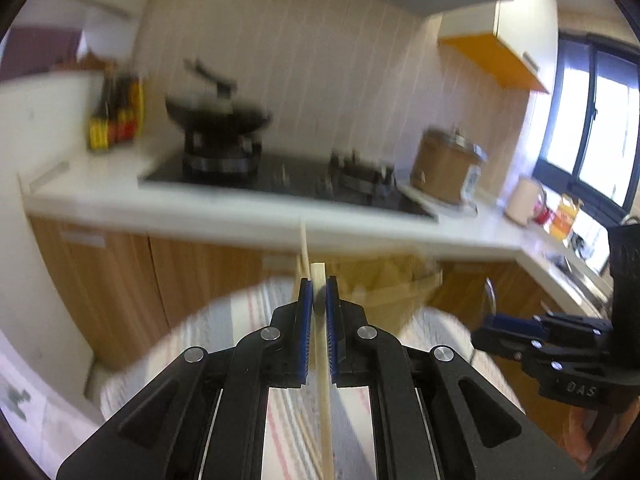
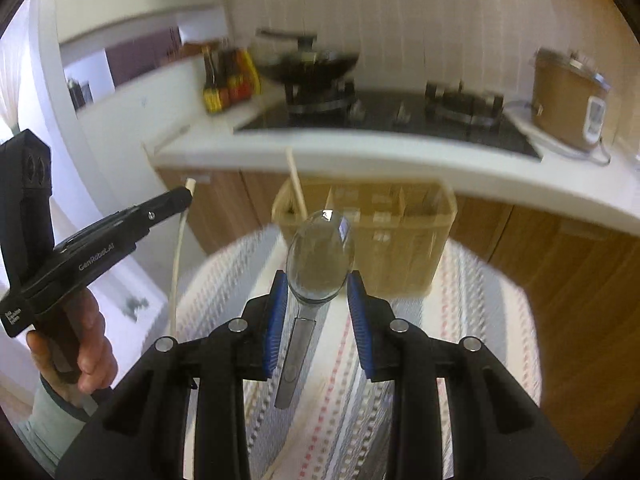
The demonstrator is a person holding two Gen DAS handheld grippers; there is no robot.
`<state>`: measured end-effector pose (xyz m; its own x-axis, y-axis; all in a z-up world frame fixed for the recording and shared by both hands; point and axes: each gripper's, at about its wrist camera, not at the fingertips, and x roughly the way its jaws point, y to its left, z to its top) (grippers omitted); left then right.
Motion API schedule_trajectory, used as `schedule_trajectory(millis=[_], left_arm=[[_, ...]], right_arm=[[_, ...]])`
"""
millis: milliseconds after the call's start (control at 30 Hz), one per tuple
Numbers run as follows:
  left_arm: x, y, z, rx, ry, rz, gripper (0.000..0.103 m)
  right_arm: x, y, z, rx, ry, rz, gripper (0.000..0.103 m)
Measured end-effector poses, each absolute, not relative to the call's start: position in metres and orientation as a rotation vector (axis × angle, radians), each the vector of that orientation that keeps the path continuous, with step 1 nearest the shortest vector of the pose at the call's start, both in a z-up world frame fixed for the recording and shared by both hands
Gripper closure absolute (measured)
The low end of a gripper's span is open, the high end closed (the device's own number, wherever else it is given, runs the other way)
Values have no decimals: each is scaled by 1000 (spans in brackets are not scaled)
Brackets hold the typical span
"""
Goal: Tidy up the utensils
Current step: 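Lift the held chopstick and spoon and lower them into the tan caddy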
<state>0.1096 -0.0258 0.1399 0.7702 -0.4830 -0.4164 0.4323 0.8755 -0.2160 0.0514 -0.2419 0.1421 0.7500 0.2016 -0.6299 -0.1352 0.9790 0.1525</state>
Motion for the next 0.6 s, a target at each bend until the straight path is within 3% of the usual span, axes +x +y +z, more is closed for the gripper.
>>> schedule_trajectory(millis=[300,600], left_arm=[[147,-49,201,-241,211,-438,98],[196,-82,191,-299,130,-370,98]], right_arm=[[83,-263,198,73,517,100,75],[125,-296,217,69,395,-8,75]])
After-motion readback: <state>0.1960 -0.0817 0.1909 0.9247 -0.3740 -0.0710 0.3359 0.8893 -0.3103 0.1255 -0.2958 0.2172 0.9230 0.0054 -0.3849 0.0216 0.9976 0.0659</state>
